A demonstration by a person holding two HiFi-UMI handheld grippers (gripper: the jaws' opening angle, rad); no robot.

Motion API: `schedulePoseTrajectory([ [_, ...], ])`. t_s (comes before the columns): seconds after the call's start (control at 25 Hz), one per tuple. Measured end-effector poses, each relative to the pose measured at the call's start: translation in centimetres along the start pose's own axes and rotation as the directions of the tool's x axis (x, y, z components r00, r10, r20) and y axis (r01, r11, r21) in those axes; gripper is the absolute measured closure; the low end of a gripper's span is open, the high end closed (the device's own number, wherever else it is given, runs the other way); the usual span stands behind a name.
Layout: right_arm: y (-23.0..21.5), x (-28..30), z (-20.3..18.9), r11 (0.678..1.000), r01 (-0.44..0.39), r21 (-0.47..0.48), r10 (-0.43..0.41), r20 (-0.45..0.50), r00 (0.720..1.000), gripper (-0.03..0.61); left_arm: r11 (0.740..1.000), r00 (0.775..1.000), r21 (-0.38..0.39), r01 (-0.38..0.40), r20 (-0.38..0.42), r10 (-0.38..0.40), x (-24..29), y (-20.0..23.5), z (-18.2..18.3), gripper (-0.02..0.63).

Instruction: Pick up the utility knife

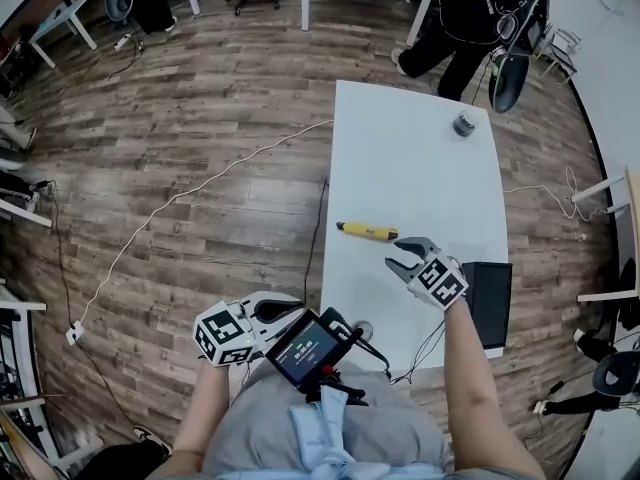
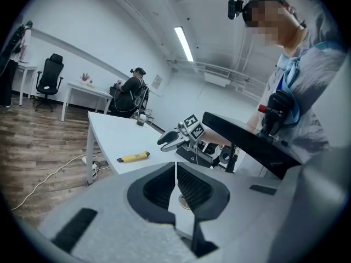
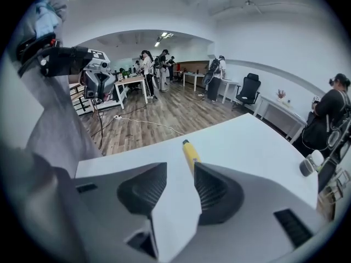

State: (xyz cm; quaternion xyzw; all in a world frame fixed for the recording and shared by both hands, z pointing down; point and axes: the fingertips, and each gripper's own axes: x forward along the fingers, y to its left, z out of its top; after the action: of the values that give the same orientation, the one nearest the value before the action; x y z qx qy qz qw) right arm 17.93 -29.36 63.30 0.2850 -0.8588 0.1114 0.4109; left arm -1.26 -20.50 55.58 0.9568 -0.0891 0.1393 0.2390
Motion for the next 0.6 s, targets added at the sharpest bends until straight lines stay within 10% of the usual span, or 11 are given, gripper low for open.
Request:
schedulePoseTrajectory([
  [0.6,-2.9,2.3,-2.9,1.000,-0.008,-0.023,0.006,-0.070,0.998,0.443,0.999,0.999,-0.041,-0.021,-0.026,0.020,0.2,-0.1,-1.5,0.595],
])
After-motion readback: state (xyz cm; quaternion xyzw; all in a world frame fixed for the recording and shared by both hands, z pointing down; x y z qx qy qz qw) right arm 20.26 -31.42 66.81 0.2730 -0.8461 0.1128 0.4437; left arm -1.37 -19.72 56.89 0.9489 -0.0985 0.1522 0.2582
